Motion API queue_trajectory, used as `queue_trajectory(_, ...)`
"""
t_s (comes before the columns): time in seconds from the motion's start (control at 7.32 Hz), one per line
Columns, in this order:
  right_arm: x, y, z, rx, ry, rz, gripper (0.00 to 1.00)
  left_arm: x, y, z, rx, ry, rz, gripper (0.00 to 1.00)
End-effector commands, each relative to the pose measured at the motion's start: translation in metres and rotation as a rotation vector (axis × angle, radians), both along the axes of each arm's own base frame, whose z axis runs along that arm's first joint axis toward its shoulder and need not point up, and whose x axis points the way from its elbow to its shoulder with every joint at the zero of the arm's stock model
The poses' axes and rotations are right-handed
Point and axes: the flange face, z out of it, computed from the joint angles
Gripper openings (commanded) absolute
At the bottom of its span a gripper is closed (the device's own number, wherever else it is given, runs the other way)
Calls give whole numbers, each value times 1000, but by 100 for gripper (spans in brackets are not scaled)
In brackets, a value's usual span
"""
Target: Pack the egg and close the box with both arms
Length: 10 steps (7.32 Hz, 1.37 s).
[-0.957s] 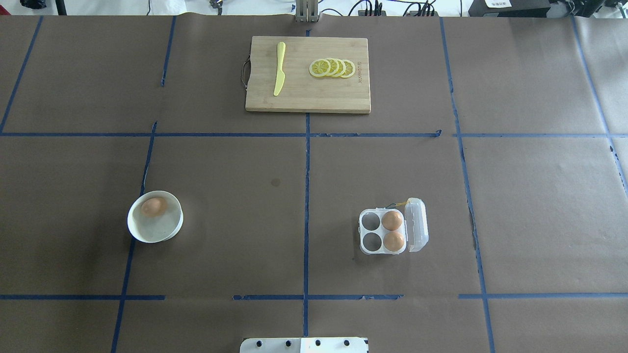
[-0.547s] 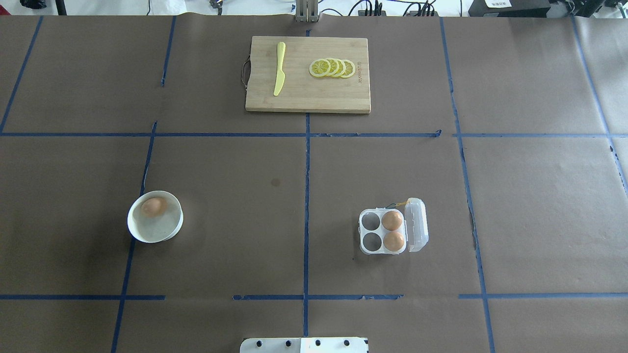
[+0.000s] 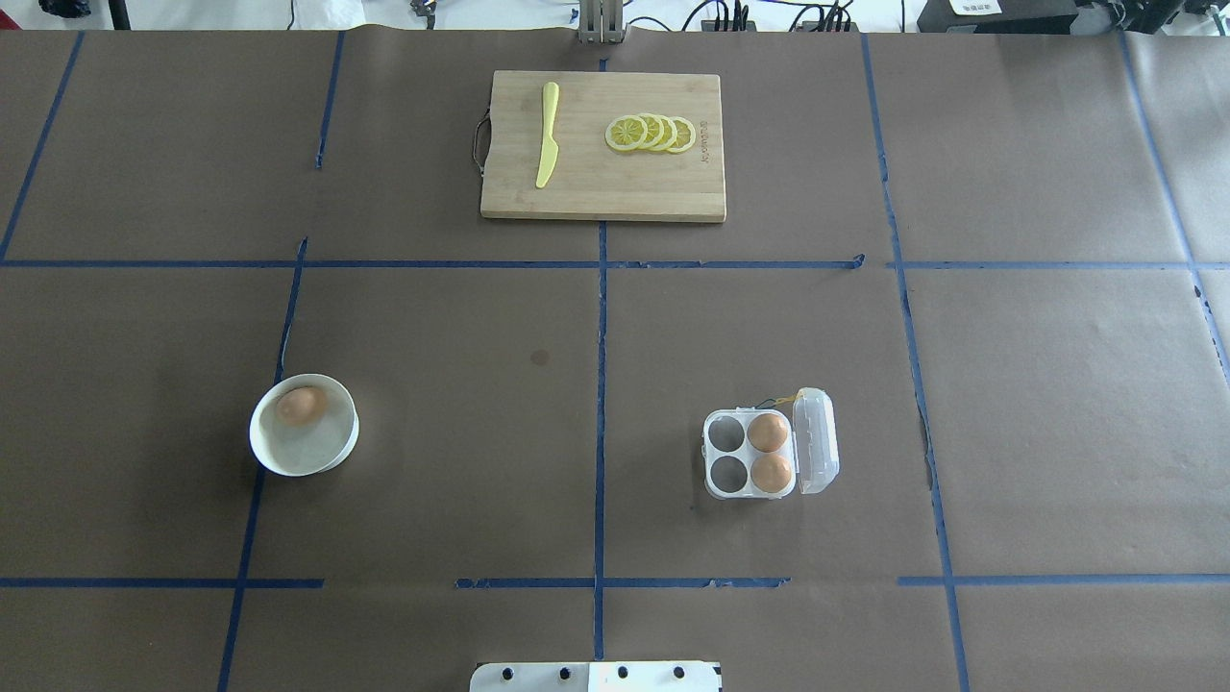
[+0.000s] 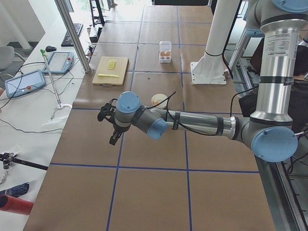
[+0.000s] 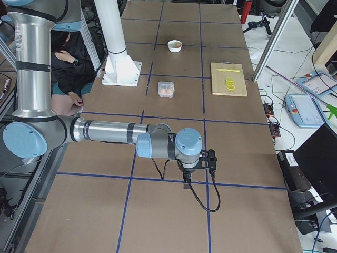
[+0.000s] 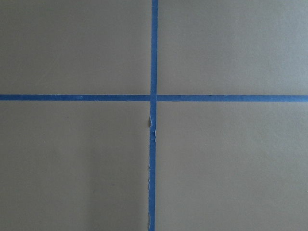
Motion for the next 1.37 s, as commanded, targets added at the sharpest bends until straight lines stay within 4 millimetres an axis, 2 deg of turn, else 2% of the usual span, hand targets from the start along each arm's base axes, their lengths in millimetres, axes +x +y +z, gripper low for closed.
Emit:
queue_trajectory(0.0,-1,-18,-18,65,-22,-4,100,68,-15,-55,46,54,77,100)
queue_trajectory(0.14,-1,-17,-13,52,-26,-4,100,73,-21,-76,79,75,92,100)
queue_trajectory(0.27,-2,-18,-11,52,-21,-7,100,105,-9,-91,88,132,180,100)
queue_trajectory(0.41,-4,-16,-8,45,-26,-8,100,140,2,-110,31,134,128,100)
queue_trajectory(0.55,-11,-17,-8,44,-27,-22,100,187,25,-139,-44,153,55,100)
queue_trajectory(0.68,-17,-19,-9,49,-25,-37,100,220,50,-157,-112,179,8,100)
queue_trajectory(0.82,-20,-20,-10,52,-25,-42,100,228,78,-153,-158,183,20,100)
queue_trajectory(0.96,-20,-20,-11,54,-25,-42,100,221,112,-147,-183,169,7,100)
queue_trajectory(1.09,-20,-20,-11,53,-27,-41,100,230,138,-140,-236,154,-33,100)
queue_trajectory(1.23,-20,-20,-11,52,-28,-40,100,260,154,-137,-291,145,-80,100)
